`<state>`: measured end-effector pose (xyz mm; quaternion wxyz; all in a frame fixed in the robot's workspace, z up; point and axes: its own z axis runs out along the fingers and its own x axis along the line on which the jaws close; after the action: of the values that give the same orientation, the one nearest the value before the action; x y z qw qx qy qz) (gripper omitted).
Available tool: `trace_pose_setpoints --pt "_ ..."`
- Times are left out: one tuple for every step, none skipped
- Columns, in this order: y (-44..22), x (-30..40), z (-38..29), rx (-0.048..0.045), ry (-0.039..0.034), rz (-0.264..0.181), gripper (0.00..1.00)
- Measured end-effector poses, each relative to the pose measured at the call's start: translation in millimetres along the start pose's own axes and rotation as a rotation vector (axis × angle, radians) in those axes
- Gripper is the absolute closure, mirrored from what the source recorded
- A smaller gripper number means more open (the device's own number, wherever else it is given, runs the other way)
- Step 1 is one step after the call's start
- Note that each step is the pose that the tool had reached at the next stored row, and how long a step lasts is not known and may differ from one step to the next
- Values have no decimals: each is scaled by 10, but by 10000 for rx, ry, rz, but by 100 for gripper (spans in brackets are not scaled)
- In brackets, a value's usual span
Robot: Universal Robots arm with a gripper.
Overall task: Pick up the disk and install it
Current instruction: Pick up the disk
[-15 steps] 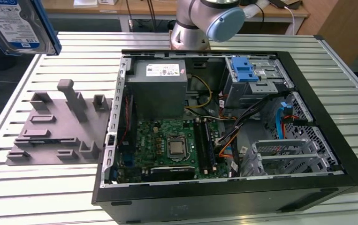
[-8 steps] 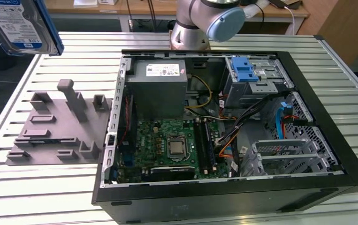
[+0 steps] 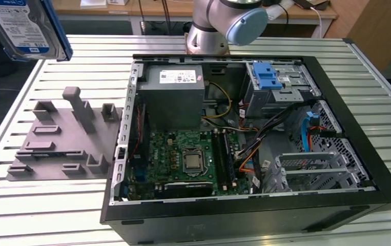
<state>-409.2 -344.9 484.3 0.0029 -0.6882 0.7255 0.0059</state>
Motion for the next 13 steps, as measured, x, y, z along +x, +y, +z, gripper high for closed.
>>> trace_pose_setpoints --pt "-9 0 0 0 0 0 64" --pt "-17 0 0 -1 0 0 64" --pt "-26 0 0 -1 0 0 64" --pt "-35 0 0 0 0 0 64" --pt "-43 -1 0 0 0 0 64" --pt "-51 -1 0 0 0 0 64" --pt "-59 -1 0 0 0 0 64" --pt "-67 -1 0 0 0 0 64" --pt "-76 -2 0 0 0 0 64" --pt "-84 -2 0 0 0 0 64" --pt "-93 -2 0 -1 0 0 64" --pt "-103 -3 0 0 0 0 64" --pt "-112 -3 0 0 0 0 64"
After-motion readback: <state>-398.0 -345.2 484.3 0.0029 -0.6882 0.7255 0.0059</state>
